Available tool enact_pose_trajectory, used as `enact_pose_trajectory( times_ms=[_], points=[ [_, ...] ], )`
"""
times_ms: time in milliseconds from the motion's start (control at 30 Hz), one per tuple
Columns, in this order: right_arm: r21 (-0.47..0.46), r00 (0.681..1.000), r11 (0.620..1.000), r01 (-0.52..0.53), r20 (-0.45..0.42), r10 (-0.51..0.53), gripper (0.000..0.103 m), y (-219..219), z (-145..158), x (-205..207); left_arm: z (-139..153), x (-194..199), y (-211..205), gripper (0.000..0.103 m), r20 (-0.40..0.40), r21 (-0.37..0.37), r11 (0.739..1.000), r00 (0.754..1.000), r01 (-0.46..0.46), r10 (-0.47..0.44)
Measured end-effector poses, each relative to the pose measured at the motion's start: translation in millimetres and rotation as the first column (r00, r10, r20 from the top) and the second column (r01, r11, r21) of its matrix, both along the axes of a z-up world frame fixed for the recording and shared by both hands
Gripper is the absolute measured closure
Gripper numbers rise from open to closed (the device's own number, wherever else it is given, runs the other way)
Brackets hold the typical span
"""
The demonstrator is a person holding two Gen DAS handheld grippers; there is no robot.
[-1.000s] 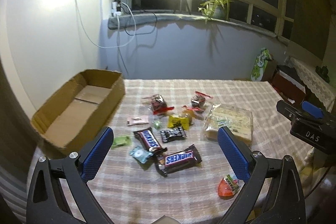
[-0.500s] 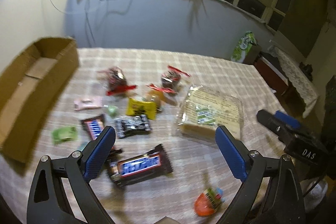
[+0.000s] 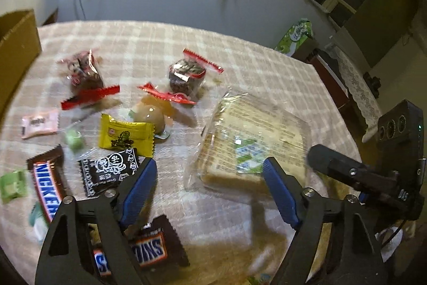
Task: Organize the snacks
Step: 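Move the left tool to the wrapped bread loaf and close on it, then carry the bread loaf with the left tool and lower it into the cardboard box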
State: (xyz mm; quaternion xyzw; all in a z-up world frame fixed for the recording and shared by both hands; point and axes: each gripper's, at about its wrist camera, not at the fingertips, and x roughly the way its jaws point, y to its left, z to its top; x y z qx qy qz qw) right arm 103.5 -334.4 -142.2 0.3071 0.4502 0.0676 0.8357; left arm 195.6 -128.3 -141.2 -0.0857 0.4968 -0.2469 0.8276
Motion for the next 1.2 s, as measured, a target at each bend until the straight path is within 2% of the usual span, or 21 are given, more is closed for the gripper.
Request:
enact_pose_trajectory(
  times_ms=[133, 300, 400, 533, 667, 900, 1200],
  points=[
    [0.028, 1.000, 1.000, -0.006, 0.004, 0.006, 0.000, -2, -1, 4, -1, 4, -1, 0.025, -0.003, -0.021, 1.000, 1.000, 0.014, -0.014],
    [0.030, 1.000, 0.999, -0.026, -0.002, 0.026, 0.010, -1, 2, 7, -1, 6, -5, 0.032, -0.013, -0.037, 0.998, 0.998, 0.053, -0.053],
    [0.038, 0.999, 0.999, -0.029, -0.013, 0.029, 0.018, -2, 0, 9, -1, 5, -9, 0.036, -0.021, -0.046, 0.996, 0.997, 0.076, -0.077],
    [0.057, 0.997, 0.996, -0.064, -0.037, 0.066, 0.042, 0, -2, 13, 2, 0, -16, 0.036, -0.005, -0.025, 0.994, 0.994, 0.105, -0.105],
    [-0.004, 0.996, 0.997, -0.077, -0.043, 0.077, 0.043, 10, 0, 15, 8, -6, -20, 0.038, 0.026, 0.003, 0.994, 0.993, 0.114, -0.114],
    [-0.012, 0.995, 0.996, -0.093, -0.028, 0.093, 0.044, 20, 9, 10, 22, -18, -12, 0.038, 0.076, 0.018, 0.994, 0.991, 0.104, -0.105],
    [-0.043, 0.988, 0.988, -0.149, 0.025, 0.150, 0.044, 59, 41, 11, 49, -38, 29, 0.038, 0.150, 0.006, 0.999, 0.987, 0.048, -0.048]
  ],
)
